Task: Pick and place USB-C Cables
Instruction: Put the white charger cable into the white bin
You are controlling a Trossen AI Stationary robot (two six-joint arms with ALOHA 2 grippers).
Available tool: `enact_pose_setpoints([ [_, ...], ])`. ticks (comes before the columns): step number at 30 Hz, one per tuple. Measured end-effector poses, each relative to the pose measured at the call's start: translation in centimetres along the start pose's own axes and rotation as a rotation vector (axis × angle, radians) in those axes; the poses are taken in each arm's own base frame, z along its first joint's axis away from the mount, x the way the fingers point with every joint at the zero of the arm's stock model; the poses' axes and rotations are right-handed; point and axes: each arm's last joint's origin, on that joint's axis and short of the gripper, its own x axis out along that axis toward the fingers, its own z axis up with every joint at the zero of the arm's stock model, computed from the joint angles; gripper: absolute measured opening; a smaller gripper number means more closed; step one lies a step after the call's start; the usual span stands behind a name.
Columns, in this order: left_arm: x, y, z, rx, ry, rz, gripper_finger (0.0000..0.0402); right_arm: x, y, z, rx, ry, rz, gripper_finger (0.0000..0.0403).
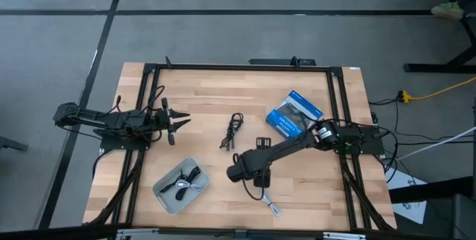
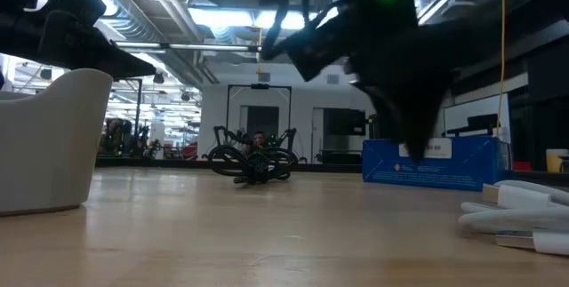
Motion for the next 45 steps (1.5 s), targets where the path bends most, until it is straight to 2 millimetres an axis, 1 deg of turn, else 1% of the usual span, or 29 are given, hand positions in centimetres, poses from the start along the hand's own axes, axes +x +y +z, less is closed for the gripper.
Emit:
enact_pose_setpoints([
  [4, 0.0, 0.0, 0.0, 0.0, 0.0, 0.0, 0.0086, -0.1, -0.9, 0.5, 0.02, -0.008, 0.001, 0.0256],
  [10, 0.0, 0.0, 0.0, -0.029, 0.0, 0.0, 0.0086, -0.2, -1.0, 0.5, -0.02, -0.008, 0.005, 0.0255],
  [15, 0.0, 0.0, 0.0, -0.114, 0.0, 0.004, 0.0086, -0.2, -1.0, 0.5, 0.089, -0.008, 0.006, 0.0255],
  [18, 0.0, 0.0, 0.0, -0.161, 0.0, 0.004, 0.0086, -0.3, -0.5, 0.3, 0.149, -0.003, 0.018, 0.0255],
  [24, 0.0, 0.0, 0.0, -0.258, 0.0, 0.004, 0.0086, -0.6, 1.6, -0.7, 0.29, 0.016, 0.058, 0.0255],
  [26, 0.0, 0.0, 0.0, -0.281, 0.0, 0.004, 0.0086, -1.1, 2.4, -1.1, 0.328, 0.011, 0.066, 0.0255],
  [28, 0.0, 0.0, 0.0, -0.296, -0.001, 0.004, 0.0086, -2.0, 3.1, -1.5, 0.367, -0.02, 0.082, 0.0255],
  [33, 0.0, 0.0, 0.0, -0.343, -0.001, 0.003, 0.0086, -5.1, 5.1, -2.5, 0.464, -0.146, 0.128, 0.0255],
  [35, 0.0, 0.0, 0.0, -0.365, -0.001, 0.003, 0.0086, -5.8, 6.0, -3.1, 0.488, -0.177, 0.143, 0.0255],
  [40, 0.0, 0.0, 0.0, -0.386, 0.0, 0.003, 0.0086, -6.1, 9.3, -4.2, 0.527, -0.25, 0.223, 0.0255],
  [42, 0.0, 0.0, 0.0, -0.394, -0.001, 0.003, 0.0086, -5.6, 10.5, -4.6, 0.544, -0.258, 0.241, 0.0255],
  [45, 0.0, 0.0, 0.0, -0.412, 0.001, -0.004, 0.0086, -4.6, 11.7, -5.2, 0.589, -0.251, 0.241, 0.0255],
])
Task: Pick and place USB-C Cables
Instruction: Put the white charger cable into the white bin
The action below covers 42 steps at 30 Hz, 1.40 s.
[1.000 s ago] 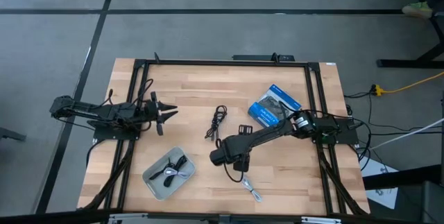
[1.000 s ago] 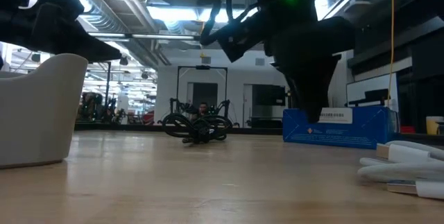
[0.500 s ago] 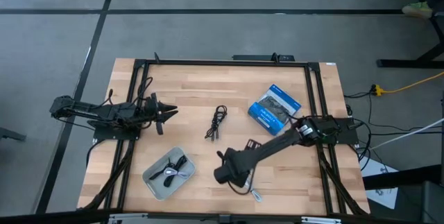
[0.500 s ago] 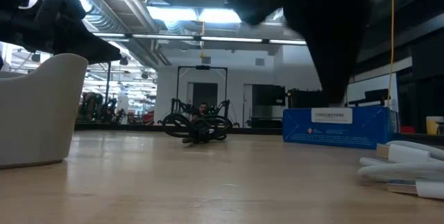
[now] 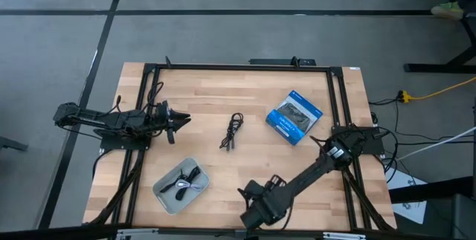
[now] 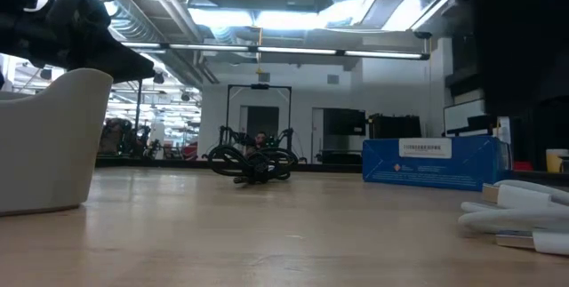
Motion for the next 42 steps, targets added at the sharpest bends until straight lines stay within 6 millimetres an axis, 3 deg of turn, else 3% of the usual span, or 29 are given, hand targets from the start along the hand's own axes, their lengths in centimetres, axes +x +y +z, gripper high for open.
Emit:
enact_pose_setpoints([
  [7, 0.0, 0.0, 0.0, -0.008, 0.001, -0.002, 0.0086, 2.3, 0.0, -2.1, 0.064, 0.033, -0.039, 0.0255],
  [15, 0.0, 0.0, 0.0, -0.008, 0.001, -0.004, 0.0086, 5.0, 0.6, -3.0, 0.065, 0.045, 0.049, 0.0247],
  [19, 0.0, 0.0, 0.0, -0.008, 0.002, -0.004, 0.0086, 5.3, 0.3, -3.1, 0.063, 0.046, 0.032, 0.019],
  [24, 0.0, 0.0, 0.0, -0.008, 0.002, -0.005, 0.0086, 5.4, -0.3, -2.7, 0.029, 0.048, -0.017, 0.005],
  [27, 0.0, 0.0, 0.0, -0.009, 0.002, -0.004, 0.0086, 5.3, -0.5, -2.1, -0.052, 0.029, -0.032, 0.0038],
  [30, 0.0, 0.0, 0.0, -0.026, 0.002, -0.004, 0.0086, 4.3, -1.4, -0.1, -0.099, -0.03, -0.126, 0.0038],
  [34, 0.0, 0.0, 0.0, -0.028, 0.002, -0.004, 0.0086, 0.9, -1.3, 3.6, -0.17, -0.223, -0.11, 0.0038],
  [42, 0.0, 0.0, 0.0, -0.025, 0.002, -0.004, 0.0086, -4.8, 2.4, 11.7, -0.429, -0.701, 0.355, 0.0038],
])
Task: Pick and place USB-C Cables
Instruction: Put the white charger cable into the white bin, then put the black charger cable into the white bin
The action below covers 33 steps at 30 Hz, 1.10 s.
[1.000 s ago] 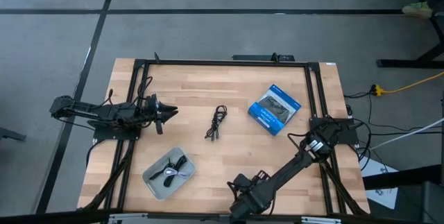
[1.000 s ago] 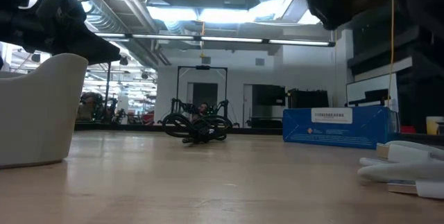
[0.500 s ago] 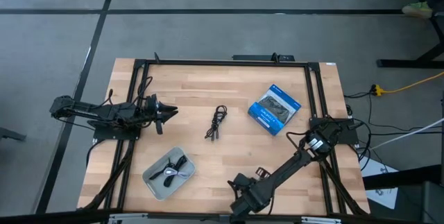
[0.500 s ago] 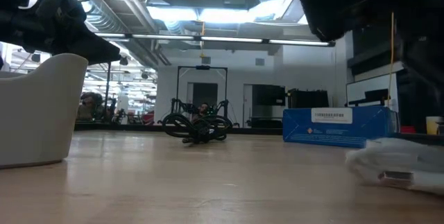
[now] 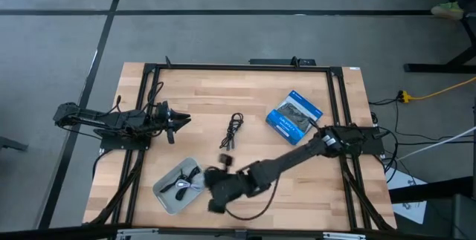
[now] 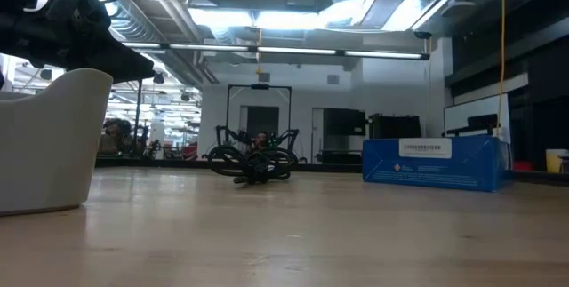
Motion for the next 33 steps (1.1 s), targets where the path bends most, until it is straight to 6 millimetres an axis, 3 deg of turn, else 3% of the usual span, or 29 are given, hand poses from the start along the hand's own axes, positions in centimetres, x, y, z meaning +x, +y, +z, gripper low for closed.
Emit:
enact_pose_setpoints([
  [4, 0.0, 0.0, 0.0, 0.0, 0.0, 0.0, 0.0086, 1.1, 0.0, 2.3, -0.053, -0.176, 0.187, 0.0038],
  [7, 0.0, 0.0, 0.0, 0.002, 0.001, 0.0, 0.0086, 2.8, -1.0, 2.8, -0.065, -0.216, 0.206, 0.0038],
  [14, 0.0, 0.0, 0.0, 0.006, -0.001, 0.006, 0.0086, 6.8, -3.0, 1.6, -0.028, -0.146, 0.252, 0.0038],
  [21, 0.0, 0.0, 0.0, 0.028, 0.0, 0.005, 0.0086, 7.7, -3.9, 1.5, -0.023, -0.133, 0.267, 0.0044],
  [28, 0.0, 0.0, 0.0, 0.027, 0.0, 0.005, 0.0086, 7.7, -4.0, 1.6, -0.052, -0.128, 0.33, 0.0133],
  [33, 0.0, 0.0, 0.0, 0.028, 0.0, 0.005, 0.0086, 7.9, -4.3, 1.8, -0.051, -0.134, 0.324, 0.0155],
])
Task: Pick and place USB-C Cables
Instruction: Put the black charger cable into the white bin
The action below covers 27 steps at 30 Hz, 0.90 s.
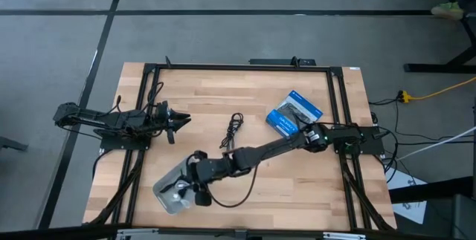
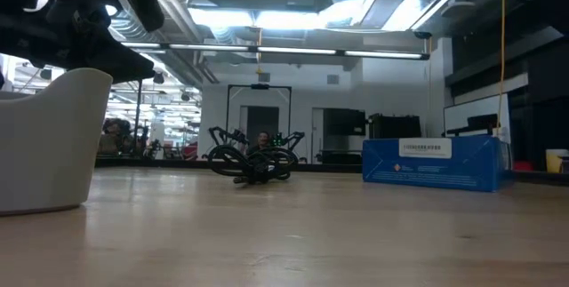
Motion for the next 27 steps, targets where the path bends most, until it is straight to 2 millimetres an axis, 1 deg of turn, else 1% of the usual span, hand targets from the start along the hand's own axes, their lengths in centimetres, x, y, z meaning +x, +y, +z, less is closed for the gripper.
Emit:
enact_pose_setpoints([
  [3, 0.0, 0.0, 0.0, 0.0, 0.0, 0.0, 0.0086, -0.1, -0.5, 0.3, -0.016, -0.003, -0.01, 0.0157],
  [7, 0.0, 0.0, 0.0, 0.0, 0.0, 0.0, 0.0086, -0.8, -1.0, 1.4, -0.01, 0.014, -0.048, 0.0158],
  [10, 0.0, 0.0, 0.0, -0.001, 0.0, 0.0, 0.0086, -2.2, -1.3, 1.8, -0.025, 0.11, -0.168, 0.0158],
  [11, 0.0, 0.0, 0.0, 0.0, 0.002, 0.0, 0.0086, -3.0, -1.4, 1.9, -0.034, 0.128, -0.215, 0.0158],
  [12, 0.0, 0.0, 0.0, 0.0, 0.004, 0.0, 0.0086, -3.7, -1.6, 1.6, -0.053, 0.181, -0.279, 0.0156],
  [14, 0.0, 0.0, -0.1, 0.0, 0.01, -0.005, 0.0086, -5.4, -1.8, 1.6, -0.087, 0.261, -0.401, 0.0153],
  [17, 0.1, 0.0, -0.2, 0.0, 0.021, -0.01, 0.0086, -7.5, -2.3, 0.8, -0.151, 0.414, -0.578, 0.015],
  [19, 0.1, 0.0, -0.2, 0.001, 0.025, -0.01, 0.0086, -8.2, -2.7, 0.0, -0.205, 0.521, -0.634, 0.015],
  [22, 0.1, 0.0, -0.2, 0.001, 0.029, -0.009, 0.0086, -8.5, -3.8, -0.8, -0.269, 0.633, -0.65, 0.0149],
  [27, 0.2, -0.1, -0.3, -0.021, 0.031, -0.01, 0.0086, -7.6, -7.1, -2.3, -0.301, 0.744, -0.624, 0.0149],
])
